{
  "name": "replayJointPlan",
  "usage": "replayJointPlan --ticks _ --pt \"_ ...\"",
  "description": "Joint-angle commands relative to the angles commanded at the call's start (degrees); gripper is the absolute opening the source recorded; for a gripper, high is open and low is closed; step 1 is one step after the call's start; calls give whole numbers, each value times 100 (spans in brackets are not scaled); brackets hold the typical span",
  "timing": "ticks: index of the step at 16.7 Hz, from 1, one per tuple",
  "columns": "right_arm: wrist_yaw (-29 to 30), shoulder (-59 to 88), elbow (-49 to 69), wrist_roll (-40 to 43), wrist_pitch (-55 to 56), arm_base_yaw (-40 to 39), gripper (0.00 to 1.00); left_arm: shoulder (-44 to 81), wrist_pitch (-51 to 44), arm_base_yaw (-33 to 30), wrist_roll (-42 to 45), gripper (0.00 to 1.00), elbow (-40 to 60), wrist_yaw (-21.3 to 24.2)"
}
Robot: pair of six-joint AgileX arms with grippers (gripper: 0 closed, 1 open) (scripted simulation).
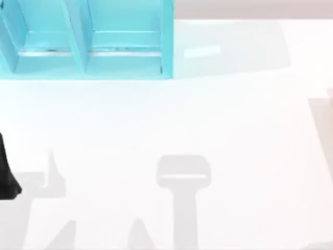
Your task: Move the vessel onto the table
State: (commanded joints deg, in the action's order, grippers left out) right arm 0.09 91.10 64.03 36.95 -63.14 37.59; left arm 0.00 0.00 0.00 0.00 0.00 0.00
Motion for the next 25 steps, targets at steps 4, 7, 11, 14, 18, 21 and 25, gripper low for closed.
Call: replayJointPlan --ticks 4,7,11,14,18,21,25 --pt "0 272 -788 -5 1114 -1 100 0 0 0 0 100 0 0" --pt "0 363 -1003 0 1361 4 100 0 0 0 0 100 0 0" --pt "0 363 -1003 0 1361 4 92 0 0 0 0 100 0 0" --pt "0 363 -1003 0 1361 4 70 0 0 0 0 100 0 0" --pt "0 363 -1003 0 1361 4 40 0 0 0 0 100 0 0" --pt "0 363 -1003 0 1361 4 17 0 0 0 0 100 0 0" --pt "0 363 -1003 0 1361 4 0 0 0 0 0 100 0 0"
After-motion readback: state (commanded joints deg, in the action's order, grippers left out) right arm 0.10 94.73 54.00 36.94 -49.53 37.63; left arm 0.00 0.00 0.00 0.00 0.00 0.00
